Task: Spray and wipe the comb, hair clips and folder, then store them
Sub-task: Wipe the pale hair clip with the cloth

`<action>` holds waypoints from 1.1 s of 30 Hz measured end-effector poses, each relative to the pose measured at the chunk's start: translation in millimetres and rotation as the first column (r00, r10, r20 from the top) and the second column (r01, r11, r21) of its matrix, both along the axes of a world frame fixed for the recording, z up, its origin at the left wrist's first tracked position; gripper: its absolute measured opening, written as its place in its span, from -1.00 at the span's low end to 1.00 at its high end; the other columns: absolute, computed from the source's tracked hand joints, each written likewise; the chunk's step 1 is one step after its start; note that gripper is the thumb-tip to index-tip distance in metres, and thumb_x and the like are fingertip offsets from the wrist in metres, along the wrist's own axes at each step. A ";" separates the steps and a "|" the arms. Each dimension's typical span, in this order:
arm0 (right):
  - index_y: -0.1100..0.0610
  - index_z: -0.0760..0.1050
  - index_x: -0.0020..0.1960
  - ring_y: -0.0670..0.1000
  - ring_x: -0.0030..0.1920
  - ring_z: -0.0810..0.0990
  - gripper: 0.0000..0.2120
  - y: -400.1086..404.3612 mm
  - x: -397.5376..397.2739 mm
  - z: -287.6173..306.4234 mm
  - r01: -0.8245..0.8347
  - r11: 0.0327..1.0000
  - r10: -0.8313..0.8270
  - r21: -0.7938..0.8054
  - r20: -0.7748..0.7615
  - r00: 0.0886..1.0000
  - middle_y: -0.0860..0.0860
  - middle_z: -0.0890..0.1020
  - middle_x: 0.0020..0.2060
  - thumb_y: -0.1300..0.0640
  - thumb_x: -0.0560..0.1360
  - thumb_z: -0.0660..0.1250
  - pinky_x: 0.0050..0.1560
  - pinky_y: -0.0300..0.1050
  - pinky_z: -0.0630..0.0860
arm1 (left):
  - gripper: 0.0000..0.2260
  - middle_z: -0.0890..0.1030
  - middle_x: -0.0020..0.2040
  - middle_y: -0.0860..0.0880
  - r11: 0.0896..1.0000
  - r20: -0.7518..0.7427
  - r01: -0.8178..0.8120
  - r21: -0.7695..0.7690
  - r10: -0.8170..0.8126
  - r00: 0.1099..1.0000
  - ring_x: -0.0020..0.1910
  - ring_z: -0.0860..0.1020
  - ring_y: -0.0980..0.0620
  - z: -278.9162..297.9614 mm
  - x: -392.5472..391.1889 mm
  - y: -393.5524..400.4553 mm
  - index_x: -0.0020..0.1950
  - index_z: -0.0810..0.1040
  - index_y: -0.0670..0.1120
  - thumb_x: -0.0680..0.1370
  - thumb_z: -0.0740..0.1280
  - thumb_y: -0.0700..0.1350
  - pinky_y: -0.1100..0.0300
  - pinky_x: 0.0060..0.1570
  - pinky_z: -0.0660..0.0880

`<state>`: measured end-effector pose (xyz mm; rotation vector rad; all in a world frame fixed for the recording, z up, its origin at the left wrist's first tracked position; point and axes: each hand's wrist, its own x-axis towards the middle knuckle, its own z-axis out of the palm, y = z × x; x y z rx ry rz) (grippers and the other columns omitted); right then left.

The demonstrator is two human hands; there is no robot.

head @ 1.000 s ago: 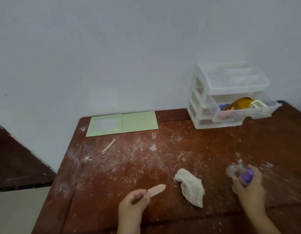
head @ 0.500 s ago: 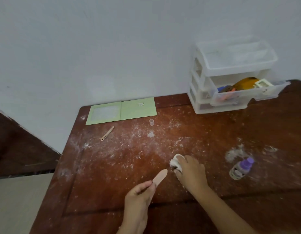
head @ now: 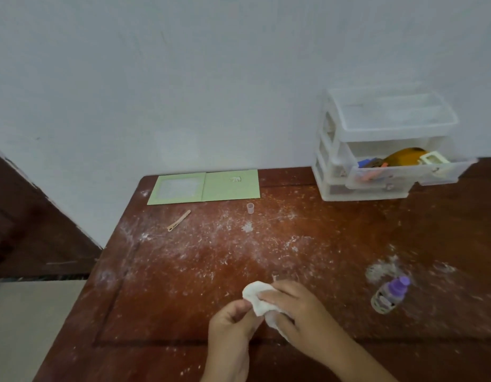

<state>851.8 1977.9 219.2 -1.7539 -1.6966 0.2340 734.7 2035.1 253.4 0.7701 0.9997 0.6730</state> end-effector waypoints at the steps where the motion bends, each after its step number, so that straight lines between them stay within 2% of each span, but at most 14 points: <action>1: 0.03 0.49 0.09 -0.22 -0.06 0.40 -0.69 -2.3 -0.9 -1.6 0.011 1.000 -0.012 0.018 0.024 1.000 -0.11 0.53 -0.07 0.06 0.37 0.16 -0.07 -0.50 0.34 | -0.77 0.63 -0.47 -0.17 1.000 0.001 -0.005 -0.014 0.005 1.000 -0.49 0.61 0.00 1.3 0.7 -2.6 -0.41 0.57 -0.29 0.37 0.27 -0.52 0.30 -0.50 0.54; 3: 0.03 0.45 0.05 -0.17 -0.08 0.39 -0.74 -8.7 3.3 -7.9 0.030 0.998 -0.031 0.048 0.033 0.999 -0.05 0.53 -0.10 0.11 0.36 0.18 -0.05 -0.42 0.34 | -0.76 0.61 -0.52 -0.14 0.998 -0.001 -0.038 -0.048 0.038 0.999 -0.53 0.59 0.05 1.8 1.7 -6.8 -0.39 0.53 -0.31 0.40 0.23 -0.54 0.34 -0.52 0.53; 5: 0.02 0.43 0.04 -0.17 -0.06 0.39 -0.76 -16.3 15.7 -13.6 0.068 0.995 -0.070 0.070 0.022 0.997 -0.09 0.46 -0.04 0.13 0.38 0.17 0.00 -0.38 0.34 | -0.72 0.60 -0.55 -0.09 0.994 -0.032 -0.102 -0.051 0.100 0.994 -0.56 0.57 0.11 -0.7 0.6 -8.3 -0.42 0.54 -0.28 0.42 0.23 -0.53 0.38 -0.52 0.51; 8: 0.01 0.42 0.05 -0.17 0.01 0.38 -0.85 -24.2 27.0 -10.7 0.111 0.985 -0.113 0.133 0.012 0.994 -0.12 0.41 0.04 0.05 0.51 0.15 0.05 -0.34 0.36 | -0.73 0.60 -0.55 -0.06 0.983 -0.104 -0.179 0.025 0.181 0.978 -0.55 0.56 0.14 -3.4 0.7 -7.6 -0.43 0.62 -0.23 0.38 0.31 -0.51 0.40 -0.49 0.52; 10: 0.04 0.44 0.07 -0.12 0.10 0.36 -0.75 -21.4 16.8 -6.3 0.045 0.981 -0.056 0.187 0.054 0.997 -0.06 0.42 0.11 -0.02 0.59 0.05 0.19 -0.38 0.27 | -0.80 0.59 -0.58 -0.05 0.979 -0.088 -0.200 0.034 0.203 0.975 -0.57 0.55 0.14 1.1 3.5 -9.2 -0.34 0.58 -0.27 0.39 0.30 -0.50 0.40 -0.52 0.51; 13: 0.05 0.46 0.09 -0.07 0.18 0.33 -0.68 -17.1 1.0 -5.3 -0.010 0.979 -0.003 0.202 0.068 0.998 -0.02 0.41 0.16 -0.03 0.60 -0.02 0.31 -0.37 0.16 | -0.80 0.57 -0.60 -0.06 0.983 -0.024 -0.183 -0.008 0.183 0.983 -0.61 0.54 0.14 7.7 6.1 -9.7 -0.33 0.51 -0.28 0.42 0.25 -0.50 0.40 -0.58 0.47; 17: 0.04 0.44 0.08 -0.15 0.24 0.28 -0.70 -26.0 20.9 -17.6 0.106 0.957 -0.118 0.270 0.027 0.993 -0.04 0.39 0.16 -0.05 0.59 -0.01 0.30 -0.37 0.19 | -0.77 0.56 -0.61 -0.06 0.981 -0.039 -0.190 -0.028 0.189 0.981 -0.60 0.51 0.04 6.7 3.8 -12.3 -0.39 0.52 -0.28 0.41 0.26 -0.51 0.43 -0.59 0.46; 19: 0.05 0.43 0.09 -0.12 0.21 0.31 -0.70 -29.3 25.0 -18.3 0.164 0.948 -0.174 0.274 0.012 0.985 -0.04 0.39 0.17 -0.06 0.59 0.00 0.26 -0.30 0.27 | -0.73 0.57 -0.59 -0.06 0.982 -0.053 -0.188 -0.012 0.187 0.981 -0.61 0.52 0.09 4.1 6.6 -15.3 -0.43 0.55 -0.25 0.40 0.28 -0.52 0.42 -0.57 0.47; 23: 0.01 0.42 0.14 -0.05 0.20 0.33 -0.68 -25.5 4.8 -9.1 0.062 0.969 -0.086 0.237 0.089 0.992 -0.07 0.40 0.18 -0.03 0.60 -0.06 0.27 -0.24 0.28 | -0.61 0.54 -0.61 -0.05 0.982 -0.055 -0.168 0.084 0.173 0.983 -0.61 0.50 0.16 -3.9 11.7 -18.2 -0.56 0.60 -0.17 0.38 0.30 -0.52 0.41 -0.53 0.49; 26: 0.02 0.42 0.15 -0.07 0.20 0.35 -0.71 -26.6 8.9 -5.8 0.035 0.978 -0.064 0.206 0.137 0.988 -0.09 0.41 0.17 -0.01 0.59 -0.02 0.23 -0.27 0.33 | -0.72 0.53 -0.62 -0.04 0.979 -0.059 -0.142 0.143 0.152 0.987 -0.61 0.49 0.18 -2.9 8.6 -16.3 -0.43 0.57 -0.22 0.38 0.30 -0.53 0.41 -0.53 0.49; 29: 0.08 0.47 0.13 -0.07 0.12 0.42 -0.75 -30.6 22.0 -7.8 0.099 0.975 -0.111 0.201 0.048 0.993 -0.02 0.49 0.12 0.12 0.47 0.18 0.14 -0.20 0.40 | -0.75 0.61 -0.53 -0.05 0.974 -0.069 -0.144 0.173 0.158 0.985 -0.54 0.53 0.15 -5.2 5.4 -16.9 -0.40 0.58 -0.23 0.37 0.31 -0.52 0.42 -0.50 0.50; 31: 0.08 0.45 0.14 -0.08 0.14 0.40 -0.73 -31.9 19.5 -6.2 0.099 0.974 -0.105 0.206 0.016 0.994 -0.02 0.47 0.14 0.12 0.46 0.19 0.17 -0.23 0.37 | -0.68 0.62 -0.51 -0.05 0.970 -0.055 -0.159 0.185 0.172 0.984 -0.54 0.54 0.16 -7.2 5.6 -18.6 -0.47 0.61 -0.17 0.36 0.31 -0.52 0.42 -0.49 0.50; 33: 0.07 0.43 0.15 -0.10 0.18 0.36 -0.77 -32.7 12.4 -3.4 0.041 0.973 -0.050 0.225 0.037 0.998 -0.04 0.42 0.17 0.08 0.54 0.12 0.27 -0.33 0.26 | -0.65 0.61 -0.54 -0.05 0.969 -0.036 -0.159 0.190 0.168 0.985 -0.56 0.53 0.17 -6.8 7.2 -21.7 -0.51 0.62 -0.15 0.35 0.32 -0.51 0.41 -0.49 0.50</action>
